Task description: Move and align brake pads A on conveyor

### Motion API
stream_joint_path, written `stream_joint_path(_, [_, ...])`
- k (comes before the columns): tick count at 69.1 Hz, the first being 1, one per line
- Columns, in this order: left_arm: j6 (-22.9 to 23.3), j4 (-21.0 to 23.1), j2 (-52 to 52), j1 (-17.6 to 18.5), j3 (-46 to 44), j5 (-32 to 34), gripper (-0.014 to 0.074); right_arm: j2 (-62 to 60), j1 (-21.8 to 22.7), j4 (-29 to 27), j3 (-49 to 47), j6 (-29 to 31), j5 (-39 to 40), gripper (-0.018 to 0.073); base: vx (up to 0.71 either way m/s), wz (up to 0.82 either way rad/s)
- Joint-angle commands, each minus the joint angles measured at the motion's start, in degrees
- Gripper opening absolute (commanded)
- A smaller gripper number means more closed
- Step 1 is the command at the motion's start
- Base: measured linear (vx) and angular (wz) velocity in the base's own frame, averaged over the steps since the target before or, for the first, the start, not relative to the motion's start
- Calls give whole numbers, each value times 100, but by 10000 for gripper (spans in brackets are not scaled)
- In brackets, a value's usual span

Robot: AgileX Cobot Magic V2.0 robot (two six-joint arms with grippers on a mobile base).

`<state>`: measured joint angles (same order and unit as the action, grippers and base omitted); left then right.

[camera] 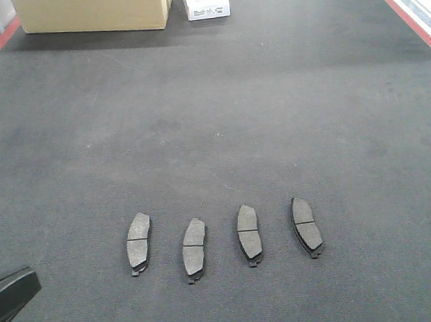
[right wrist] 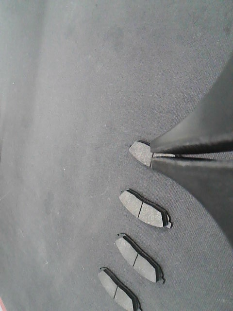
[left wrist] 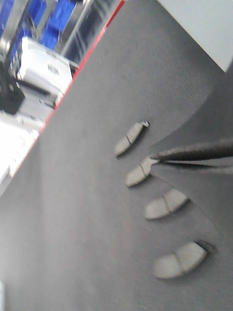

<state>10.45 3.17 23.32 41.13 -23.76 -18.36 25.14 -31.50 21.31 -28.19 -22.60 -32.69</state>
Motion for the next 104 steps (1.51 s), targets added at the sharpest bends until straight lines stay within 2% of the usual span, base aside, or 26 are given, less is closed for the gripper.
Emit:
stream_joint_path(1, [-826,621,23,17,-140,680,-6,34,7,151,-155,47,347,-6,0,0])
stream_joint_path(7, [-1115,871,23,17,-140,776,-6,34,7,151,-155,47,347,-6,0,0])
stream_joint_path(20, [-1137,871,23,17,-140,865,-6,34,7,151,-155,47,347,-6,0,0])
stream_joint_path(30, [-1131,413,23,-141,-103,872,-6,34,7,151,-155,47,347,-6,0,0])
stream_joint_path(35, [-1131,210,-88,-485,43,989,-6,34,7,151,-155,47,347,-6,0,0])
stream_joint_path(45, [-1131,200,-814,-1331,520,1256,-6,34,7,151,-155,47,341,-6,0,0])
stream_joint_path(61, [-1131,33,-2254,-3036,1151,1052,-6,34,7,151,-155,47,341,-6,0,0])
stream_joint_path(70, [-1131,-153,-2469,-3682,1306,929,-6,34,7,151,-155,47,335,-6,0,0])
stream_joint_path(83, [-1131,-350,-2488,-3820,1736,1013,-6,34,7,151,-155,47,335,-6,0,0])
stream_joint_path(96, [-1124,-317,-2488,-3820,2415,1507,-6,34,7,151,-155,47,335,-6,0,0])
stream_joint_path(104, [-1125,-317,-2488,-3820,2422,1571,-6,34,7,151,-155,47,335,-6,0,0])
